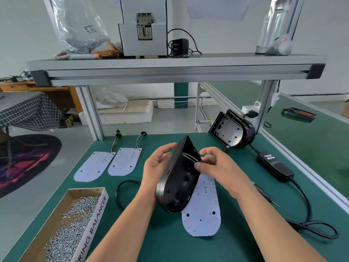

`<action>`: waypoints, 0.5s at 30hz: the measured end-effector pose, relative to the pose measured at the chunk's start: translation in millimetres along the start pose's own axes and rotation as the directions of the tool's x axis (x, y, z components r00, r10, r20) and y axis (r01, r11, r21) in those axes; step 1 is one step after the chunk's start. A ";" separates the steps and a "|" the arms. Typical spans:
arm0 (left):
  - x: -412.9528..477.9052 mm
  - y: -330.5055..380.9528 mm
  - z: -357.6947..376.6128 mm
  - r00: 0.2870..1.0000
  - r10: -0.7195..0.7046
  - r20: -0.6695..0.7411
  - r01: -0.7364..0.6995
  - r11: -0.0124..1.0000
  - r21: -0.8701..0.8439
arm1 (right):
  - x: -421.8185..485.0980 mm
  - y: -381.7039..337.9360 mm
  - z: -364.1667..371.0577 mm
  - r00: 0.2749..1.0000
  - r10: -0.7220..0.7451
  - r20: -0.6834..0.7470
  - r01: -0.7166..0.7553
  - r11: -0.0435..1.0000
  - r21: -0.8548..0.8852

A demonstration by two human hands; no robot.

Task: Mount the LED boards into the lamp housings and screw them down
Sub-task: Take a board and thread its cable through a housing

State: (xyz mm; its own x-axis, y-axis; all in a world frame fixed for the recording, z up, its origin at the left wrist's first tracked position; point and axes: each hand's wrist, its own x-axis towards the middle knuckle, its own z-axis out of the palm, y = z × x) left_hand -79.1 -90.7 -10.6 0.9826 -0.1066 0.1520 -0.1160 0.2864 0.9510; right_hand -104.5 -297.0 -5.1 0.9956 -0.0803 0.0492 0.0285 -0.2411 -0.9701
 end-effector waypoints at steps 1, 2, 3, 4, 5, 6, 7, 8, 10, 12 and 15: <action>0.9 0.7 -1.0 1.000 0.002 -0.014 -0.001 1.000 0.023 | 0.5 1.4 4.1 1.000 0.009 -0.019 -0.010 1.000 -0.030; 1.4 1.2 -1.7 1.000 -0.005 -0.023 0.006 0.999 0.032 | 0.9 2.9 7.6 0.999 0.008 -0.051 -0.010 0.998 -0.055; 1.2 1.8 -1.4 0.999 -0.020 -0.029 0.021 0.999 0.029 | 1.2 3.9 10.8 0.996 0.003 -0.085 -0.009 0.997 -0.080; 0.3 1.9 -0.5 0.999 -0.038 -0.033 0.038 0.999 0.007 | 1.3 4.7 13.2 0.994 -0.006 -0.113 -0.007 0.993 -0.116; 0.1 1.7 0.4 0.998 -0.053 -0.038 0.052 0.999 -0.009 | 1.4 5.3 15.6 0.990 -0.022 -0.137 0.000 0.987 -0.162; -1.0 2.5 1.2 0.998 -0.060 -0.036 0.059 0.998 -0.019 | 1.2 6.4 17.0 0.986 -0.048 -0.162 0.014 0.979 -0.204; -1.6 3.7 2.5 0.998 -0.061 -0.027 0.060 0.998 -0.021 | 1.1 6.7 17.8 0.978 -0.085 -0.191 0.040 0.973 -0.229; -2.0 5.4 2.4 0.998 -0.063 -0.012 0.062 0.998 -0.027 | 0.7 6.2 17.2 0.968 -0.130 -0.215 0.076 0.968 -0.241; -2.1 10.3 0.5 0.997 -0.078 -0.006 0.078 0.997 -0.014 | -1.9 1.7 14.8 0.946 -0.222 -0.237 0.159 0.953 -0.257; -0.8 12.7 -3.4 0.995 -0.095 -0.009 0.095 0.996 0.004 | -6.2 -5.4 13.0 0.931 -0.302 -0.206 0.225 0.917 -0.328; -3.4 10.6 -7.0 0.981 -0.103 0.161 0.121 0.987 -0.107 | -11.5 -13.9 13.8 0.907 -0.398 -0.140 0.270 0.802 -0.532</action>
State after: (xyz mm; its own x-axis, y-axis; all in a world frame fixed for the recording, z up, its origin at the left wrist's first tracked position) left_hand -82.6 -80.7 -2.8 0.9530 -0.2878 0.0943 0.0203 0.3715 0.9282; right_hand -115.1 -279.4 4.5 0.8787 -0.1120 0.4641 0.2442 -0.7299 -0.6384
